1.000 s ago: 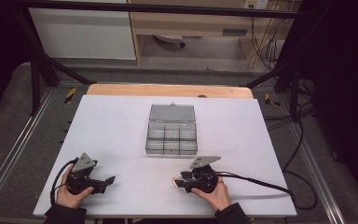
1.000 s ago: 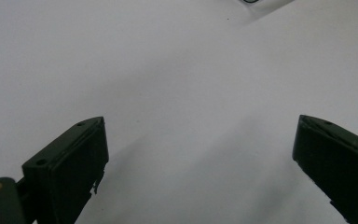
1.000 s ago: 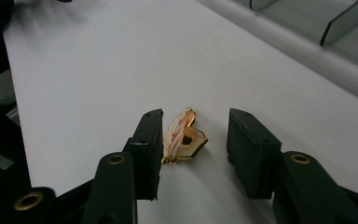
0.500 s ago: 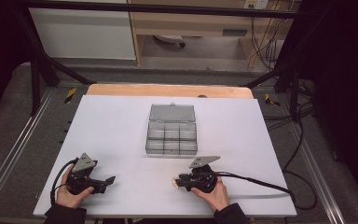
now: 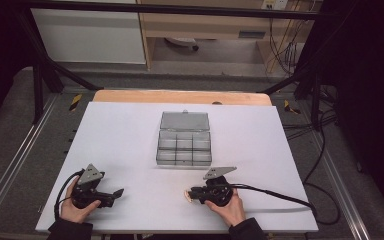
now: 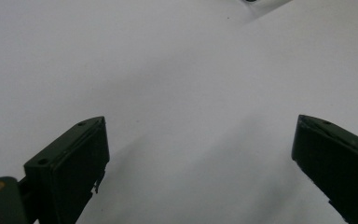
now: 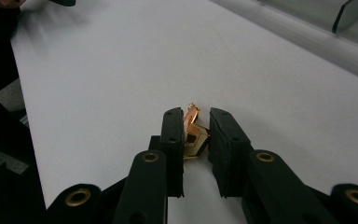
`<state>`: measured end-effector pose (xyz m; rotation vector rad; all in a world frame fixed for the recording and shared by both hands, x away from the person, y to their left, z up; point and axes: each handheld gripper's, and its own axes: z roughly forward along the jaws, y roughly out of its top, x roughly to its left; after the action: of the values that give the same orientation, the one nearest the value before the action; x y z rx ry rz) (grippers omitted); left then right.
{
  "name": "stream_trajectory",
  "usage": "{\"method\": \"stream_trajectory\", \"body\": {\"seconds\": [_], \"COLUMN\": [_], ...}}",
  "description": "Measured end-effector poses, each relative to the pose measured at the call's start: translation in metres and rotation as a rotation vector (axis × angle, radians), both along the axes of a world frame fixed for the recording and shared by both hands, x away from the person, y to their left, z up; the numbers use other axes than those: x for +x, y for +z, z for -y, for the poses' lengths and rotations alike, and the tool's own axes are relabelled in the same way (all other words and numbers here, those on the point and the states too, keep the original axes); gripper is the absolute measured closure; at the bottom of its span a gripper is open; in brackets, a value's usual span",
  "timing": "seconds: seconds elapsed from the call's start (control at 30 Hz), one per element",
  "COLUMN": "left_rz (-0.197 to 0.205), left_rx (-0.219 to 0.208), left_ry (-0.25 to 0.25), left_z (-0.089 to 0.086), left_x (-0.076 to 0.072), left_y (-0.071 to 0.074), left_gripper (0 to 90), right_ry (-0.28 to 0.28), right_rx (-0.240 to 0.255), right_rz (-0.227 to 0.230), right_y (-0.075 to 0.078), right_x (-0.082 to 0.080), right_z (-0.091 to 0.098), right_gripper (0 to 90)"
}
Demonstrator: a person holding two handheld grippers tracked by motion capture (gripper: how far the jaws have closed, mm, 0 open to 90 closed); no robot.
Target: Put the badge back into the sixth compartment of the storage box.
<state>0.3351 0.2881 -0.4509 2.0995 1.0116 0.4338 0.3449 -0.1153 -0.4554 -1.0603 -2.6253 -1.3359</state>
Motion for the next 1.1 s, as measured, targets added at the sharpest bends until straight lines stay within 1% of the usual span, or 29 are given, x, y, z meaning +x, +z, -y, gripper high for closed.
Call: {"method": "stream_trajectory", "body": {"seconds": [0.07,0.13,0.17,0.37,0.43,0.73,0.93,1.1], "left_rz": [0.000,0.000,0.000,0.001,0.001,0.001,0.002,0.002], "left_rx": [0.001,0.000,0.001,0.001,0.001,-0.001,0.002,0.000], "left_ry": [0.000,0.000,0.001,0.000,0.000,0.001,0.000,0.000], "left_z": [0.0000,0.0000,-0.0001,0.0000,0.0001,0.0002,0.0001,0.0002], "left_x": [0.0000,0.0000,0.0001,0.0001,0.0001,-0.0002,-0.0001,-0.0002], "left_y": [0.0000,0.0000,0.0000,0.0000,-0.0001,0.0000,0.0001,0.0001], "left_gripper": [3.7,3.7,3.7,3.7,3.8,3.8,3.8,3.8], "right_ry": [-0.001,-0.001,0.004,0.005,0.011,0.019,0.035,0.052], "right_rx": [0.004,0.015,0.020,0.021,0.029,0.037,0.037,0.053], "right_rz": [-0.002,0.007,0.006,0.008,0.006,0.001,-0.004,-0.009], "right_y": [0.0003,0.0017,0.0030,0.0034,0.0046,0.0062,0.0081,0.0088], "right_x": [-0.0002,-0.0006,-0.0012,-0.0015,-0.0018,-0.0023,-0.0025,-0.0034], "right_z": [-0.0001,0.0002,0.0004,0.0006,0.0010,0.0015,0.0026,0.0023], "right_gripper": [77.3,81.1,81.7,82.5,84.1,85.8,86.9,88.6]}}
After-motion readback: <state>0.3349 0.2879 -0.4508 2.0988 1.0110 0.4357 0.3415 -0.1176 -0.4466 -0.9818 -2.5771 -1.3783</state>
